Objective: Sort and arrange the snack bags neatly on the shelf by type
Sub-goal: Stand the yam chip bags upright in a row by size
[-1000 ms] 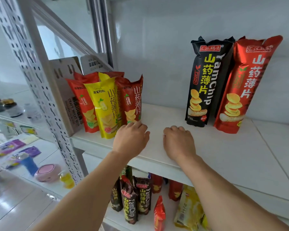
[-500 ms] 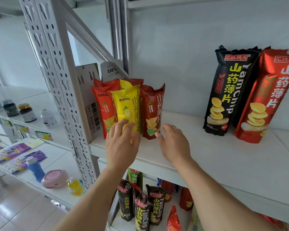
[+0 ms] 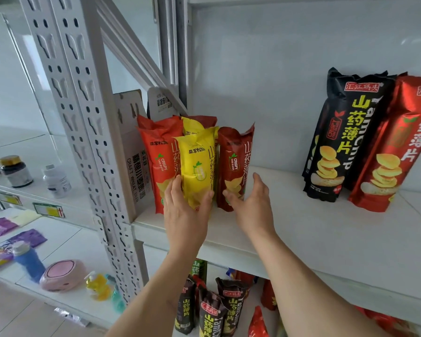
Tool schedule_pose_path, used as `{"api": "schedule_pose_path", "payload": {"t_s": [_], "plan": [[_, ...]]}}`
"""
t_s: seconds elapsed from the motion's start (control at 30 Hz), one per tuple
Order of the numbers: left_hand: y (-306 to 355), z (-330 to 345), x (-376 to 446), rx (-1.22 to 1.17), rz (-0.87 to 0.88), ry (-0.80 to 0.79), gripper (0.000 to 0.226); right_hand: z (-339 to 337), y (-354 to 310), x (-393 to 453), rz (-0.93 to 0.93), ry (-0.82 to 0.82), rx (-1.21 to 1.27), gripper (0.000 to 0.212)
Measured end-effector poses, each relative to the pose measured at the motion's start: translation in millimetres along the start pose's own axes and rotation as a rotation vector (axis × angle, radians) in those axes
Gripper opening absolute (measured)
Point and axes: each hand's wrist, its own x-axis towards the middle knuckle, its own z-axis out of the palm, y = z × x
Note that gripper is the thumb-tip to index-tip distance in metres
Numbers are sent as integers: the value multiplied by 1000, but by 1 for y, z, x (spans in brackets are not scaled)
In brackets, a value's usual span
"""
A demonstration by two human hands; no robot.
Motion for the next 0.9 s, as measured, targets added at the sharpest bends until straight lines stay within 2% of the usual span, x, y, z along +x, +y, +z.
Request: {"api": "schedule_pose_path", "payload": {"t_s": [0.17,0.33,0.4,0.5,0.57,0.8,0.9], "plan": [[-9,3,4,-62,-110,-68,75,9,9,8,49,-78,111,100],[-12,4,9,-94,-103,-123,64,15,18,20,82,-147,193,104],[-11,5,11,-91,-96,-137,61,16,21,23,85,-155,208,96],[-10,6,12,-86,-103,-151,60,17,27,27,60,-121,243,65],[-11,7,12,-84,-113,-153,62,17,29,27,30,-116,258,54],[-8,13,21,-13,-133,-192,72,8,35,23,10,-73,228,49],[-3,12,20,-27,-125,-161,75,3,37,20,14,-46,213,51]]}}
